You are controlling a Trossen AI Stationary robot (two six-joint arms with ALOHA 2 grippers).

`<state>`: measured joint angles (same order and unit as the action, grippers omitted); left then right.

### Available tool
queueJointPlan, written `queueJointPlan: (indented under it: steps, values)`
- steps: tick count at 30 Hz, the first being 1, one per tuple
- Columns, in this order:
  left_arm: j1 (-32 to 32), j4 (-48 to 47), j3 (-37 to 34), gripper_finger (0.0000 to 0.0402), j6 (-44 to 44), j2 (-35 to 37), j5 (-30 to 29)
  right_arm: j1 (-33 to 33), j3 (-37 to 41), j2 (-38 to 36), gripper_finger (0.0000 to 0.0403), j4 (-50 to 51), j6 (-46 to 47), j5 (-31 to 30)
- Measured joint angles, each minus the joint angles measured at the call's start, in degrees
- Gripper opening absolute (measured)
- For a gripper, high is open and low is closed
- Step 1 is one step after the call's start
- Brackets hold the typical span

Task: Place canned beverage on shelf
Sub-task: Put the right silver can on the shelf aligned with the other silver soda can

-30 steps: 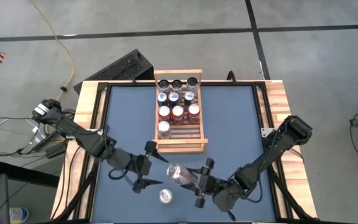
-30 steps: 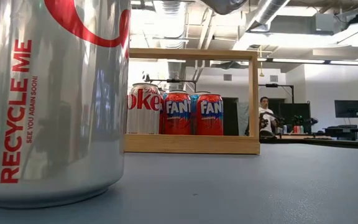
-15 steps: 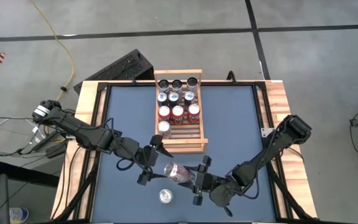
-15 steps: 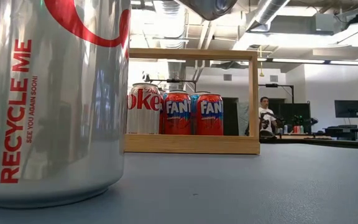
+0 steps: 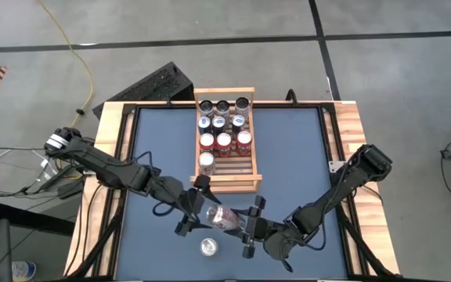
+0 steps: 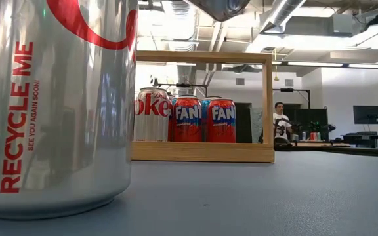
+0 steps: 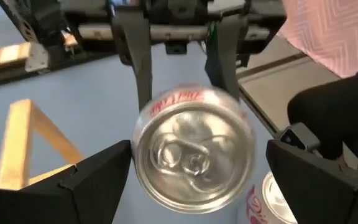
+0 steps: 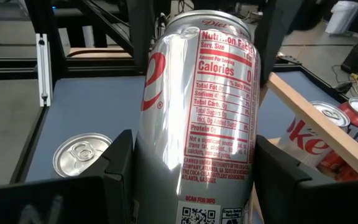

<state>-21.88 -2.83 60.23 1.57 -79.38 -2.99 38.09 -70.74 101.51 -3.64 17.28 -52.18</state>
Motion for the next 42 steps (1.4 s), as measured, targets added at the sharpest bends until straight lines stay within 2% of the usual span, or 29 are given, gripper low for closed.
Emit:
queueJointPlan:
  steps: [12,30,42]
  values:
    - [0.3,2.7,0.0,0.0350,1.1,-1.2,2.6,0.0,0.0,0.0,0.0210,0.0,-0.4,0.1]
    - [0.6,4.2,0.0,0.0339,0.1,-3.1,3.2,-0.7,0.0,0.0,0.0211,-2.4,-2.6,1.6]
    - [0.9,5.0,0.0,0.0310,-0.3,-3.2,3.5,-1.1,0.0,0.0,0.0211,-2.2,-2.5,2.6]
